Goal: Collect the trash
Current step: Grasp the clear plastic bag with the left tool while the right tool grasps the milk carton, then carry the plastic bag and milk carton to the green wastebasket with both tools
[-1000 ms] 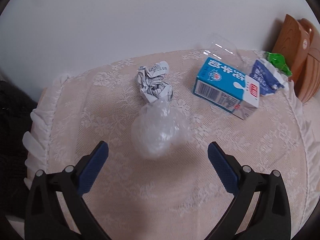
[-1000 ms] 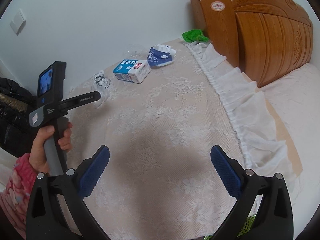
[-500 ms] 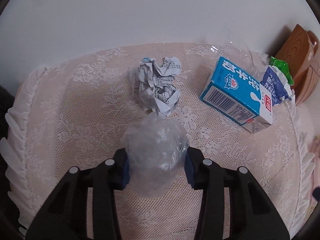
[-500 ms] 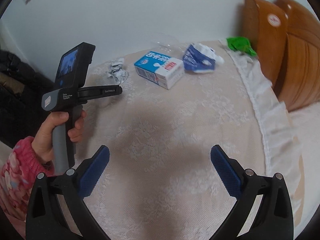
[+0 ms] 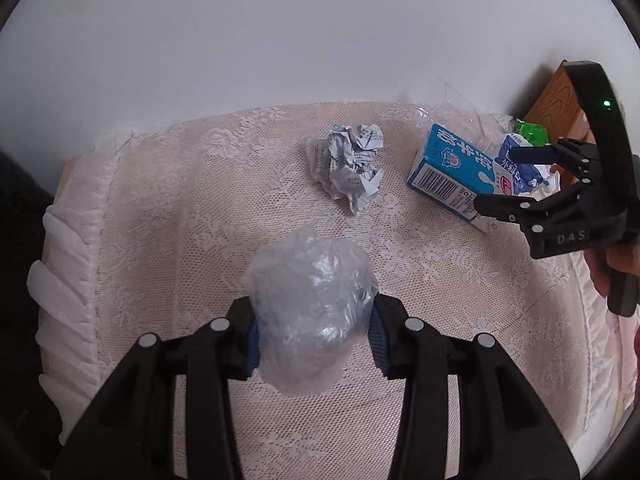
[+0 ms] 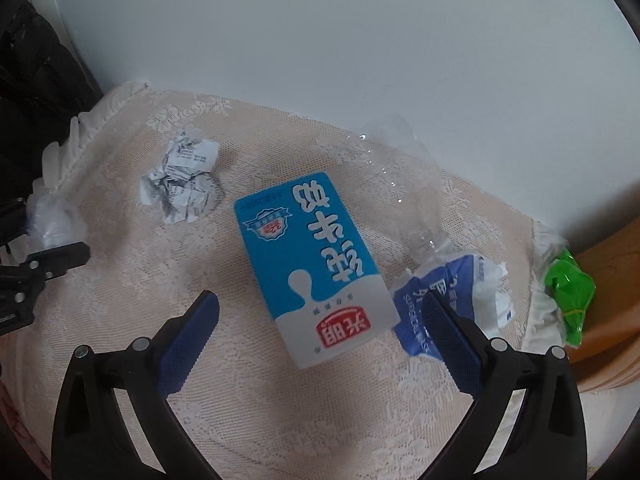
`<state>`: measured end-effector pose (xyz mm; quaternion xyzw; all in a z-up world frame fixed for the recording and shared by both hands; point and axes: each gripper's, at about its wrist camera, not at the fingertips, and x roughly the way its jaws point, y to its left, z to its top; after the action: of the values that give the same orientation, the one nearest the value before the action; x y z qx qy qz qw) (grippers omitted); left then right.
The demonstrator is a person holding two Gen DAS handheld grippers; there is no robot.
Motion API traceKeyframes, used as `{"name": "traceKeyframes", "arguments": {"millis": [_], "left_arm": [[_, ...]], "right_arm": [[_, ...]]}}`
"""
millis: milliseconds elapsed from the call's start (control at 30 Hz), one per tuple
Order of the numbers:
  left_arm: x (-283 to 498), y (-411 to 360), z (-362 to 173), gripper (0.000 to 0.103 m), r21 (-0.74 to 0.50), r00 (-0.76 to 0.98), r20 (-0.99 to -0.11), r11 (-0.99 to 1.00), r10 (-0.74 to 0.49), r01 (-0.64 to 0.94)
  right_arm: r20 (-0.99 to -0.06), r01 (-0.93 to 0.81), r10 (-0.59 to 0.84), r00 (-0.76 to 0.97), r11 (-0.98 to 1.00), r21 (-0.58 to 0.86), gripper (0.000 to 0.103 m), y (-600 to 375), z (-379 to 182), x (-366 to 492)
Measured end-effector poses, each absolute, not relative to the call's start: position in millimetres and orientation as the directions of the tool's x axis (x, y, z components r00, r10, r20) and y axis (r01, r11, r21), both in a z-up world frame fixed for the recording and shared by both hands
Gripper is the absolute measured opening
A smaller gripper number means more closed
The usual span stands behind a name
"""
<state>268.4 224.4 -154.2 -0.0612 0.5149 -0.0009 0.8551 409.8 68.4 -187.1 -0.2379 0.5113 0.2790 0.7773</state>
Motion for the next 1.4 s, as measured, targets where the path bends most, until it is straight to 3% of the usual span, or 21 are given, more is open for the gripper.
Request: {"name": "traceKeyframes", "arguments": {"millis": [100,233,333,600,933,1400], "left_arm": [[268.6,228.4,-152.8,0.042,-0.120,0.467,-0.881,0.991,-0.075,-0.066],[267.8,227.2,-151.8,0.042,-0.111,0.466,-0.882,0.992,-0.068,-0.066],[260.9,228.9,-146.3,0.042,-0.105,0.465,-0.883,0.992,-0.063,-0.066],[228.9,217.9,-124.2,0.042,-0.081,0.472,-0.880,0.995,-0.045,-0.055],[154.7,170.0,-104.1,0.042,-0.078,0.449,-0.890,0.997,-0.083,0.029],[53.0,32.7,-113.2,0.042,-0.128,0.363,-0.896,0.932,-0.254,0.338]], "right_arm": [[-0.941,-0.700,0.169,0.294,0.708,-0.092,0.099,78.3,-201.1,417.0],[-0.943,-0.700,0.136,0.303,0.703,-0.124,0.088,86.0,-208.2,412.3],[-0.947,-0.677,0.146,0.285,0.730,-0.091,0.073,85.0,-207.2,408.1],[-0.916,-0.574,0.241,0.319,0.819,0.016,0.071,55.9,-182.8,358.4],[-0.822,-0.313,0.404,0.402,0.904,0.292,0.071,-40.2,-148.8,197.7],[-0.780,-0.051,0.372,0.504,0.914,0.403,0.071,-135.2,-139.7,42.7]]}}
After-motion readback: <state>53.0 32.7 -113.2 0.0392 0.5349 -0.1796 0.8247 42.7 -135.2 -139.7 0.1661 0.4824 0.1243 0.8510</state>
